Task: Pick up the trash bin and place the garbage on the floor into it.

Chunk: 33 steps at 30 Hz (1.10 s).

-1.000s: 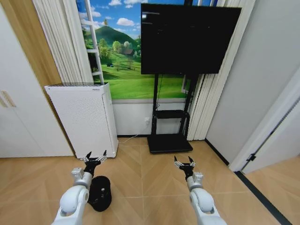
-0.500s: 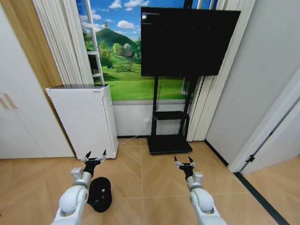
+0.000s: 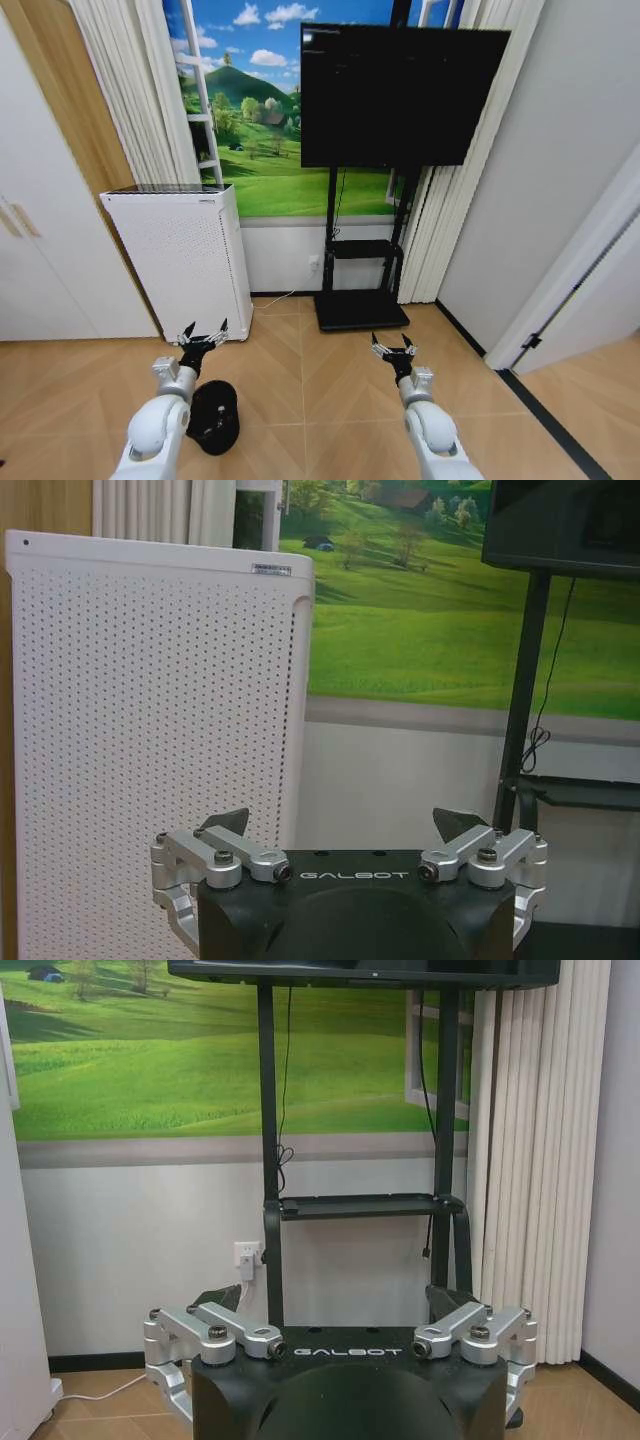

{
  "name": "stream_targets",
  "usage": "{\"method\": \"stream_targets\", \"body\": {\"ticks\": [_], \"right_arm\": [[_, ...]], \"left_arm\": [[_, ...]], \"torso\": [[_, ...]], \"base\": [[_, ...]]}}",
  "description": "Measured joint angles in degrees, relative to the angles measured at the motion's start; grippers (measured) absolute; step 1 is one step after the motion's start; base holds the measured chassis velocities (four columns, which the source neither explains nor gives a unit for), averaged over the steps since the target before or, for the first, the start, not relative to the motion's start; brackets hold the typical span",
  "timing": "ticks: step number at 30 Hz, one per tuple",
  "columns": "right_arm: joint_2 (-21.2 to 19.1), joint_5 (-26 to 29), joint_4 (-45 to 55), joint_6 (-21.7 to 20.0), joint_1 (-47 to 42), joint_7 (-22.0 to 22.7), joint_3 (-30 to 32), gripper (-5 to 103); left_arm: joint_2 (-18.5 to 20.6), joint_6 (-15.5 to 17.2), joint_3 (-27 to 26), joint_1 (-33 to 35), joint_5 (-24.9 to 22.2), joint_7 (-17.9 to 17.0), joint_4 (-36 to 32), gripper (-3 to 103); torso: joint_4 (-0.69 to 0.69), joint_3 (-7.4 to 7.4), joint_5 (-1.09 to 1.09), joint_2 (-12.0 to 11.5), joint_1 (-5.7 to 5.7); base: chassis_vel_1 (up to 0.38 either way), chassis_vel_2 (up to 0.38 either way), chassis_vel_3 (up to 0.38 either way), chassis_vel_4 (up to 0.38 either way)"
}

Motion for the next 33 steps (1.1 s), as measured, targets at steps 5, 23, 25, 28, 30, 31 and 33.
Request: {"method": "stream_targets", "body": {"ticks": [5,23,25,28,30,31,33], "right_arm": [[0.0,0.0,0.0,0.0,0.0,0.0,0.0,100],[0.0,0.0,0.0,0.0,0.0,0.0,0.0,100],[0.0,0.0,0.0,0.0,0.0,0.0,0.0,100],[0.0,0.0,0.0,0.0,0.0,0.0,0.0,100],[0.0,0.0,0.0,0.0,0.0,0.0,0.0,100],[0.0,0.0,0.0,0.0,0.0,0.0,0.0,100],[0.0,0.0,0.0,0.0,0.0,0.0,0.0,100]], "left_arm": [[-0.19,0.08,0.4,0.06,2.02,-0.92,-0.03,100],[-0.28,0.08,0.41,0.01,2.22,-1.25,-0.04,100],[-0.27,0.08,0.41,0.0,2.22,-1.25,-0.04,100],[-0.27,0.1,0.4,-0.01,2.22,-1.25,-0.04,100],[-0.27,0.1,0.4,-0.01,2.22,-1.26,-0.04,100],[-0.28,0.1,0.39,-0.01,2.21,-1.26,-0.04,100],[-0.27,0.1,0.39,-0.01,2.21,-1.26,-0.04,100]], "torso": [[0.0,0.08,0.0,0.18,0.11],[0.0,-0.16,0.0,-0.21,-0.05],[0.0,-0.18,0.0,-0.25,-0.07],[0.0,-0.21,0.0,-0.31,-0.08],[0.01,-0.21,0.0,-0.33,-0.09],[0.0,-0.22,0.0,-0.35,-0.08],[0.01,-0.23,-0.01,-0.37,-0.09]], "base": [[0.0,0.0,0.0,0.0],[0.0,0.0,0.0,0.0],[0.0,0.0,0.0,0.0],[0.0,0.0,0.0,0.0],[0.0,0.0,0.0,0.0],[0.035,-0.067,-0.065,0.035],[0.084,-0.067,-0.094,0.093]]}}
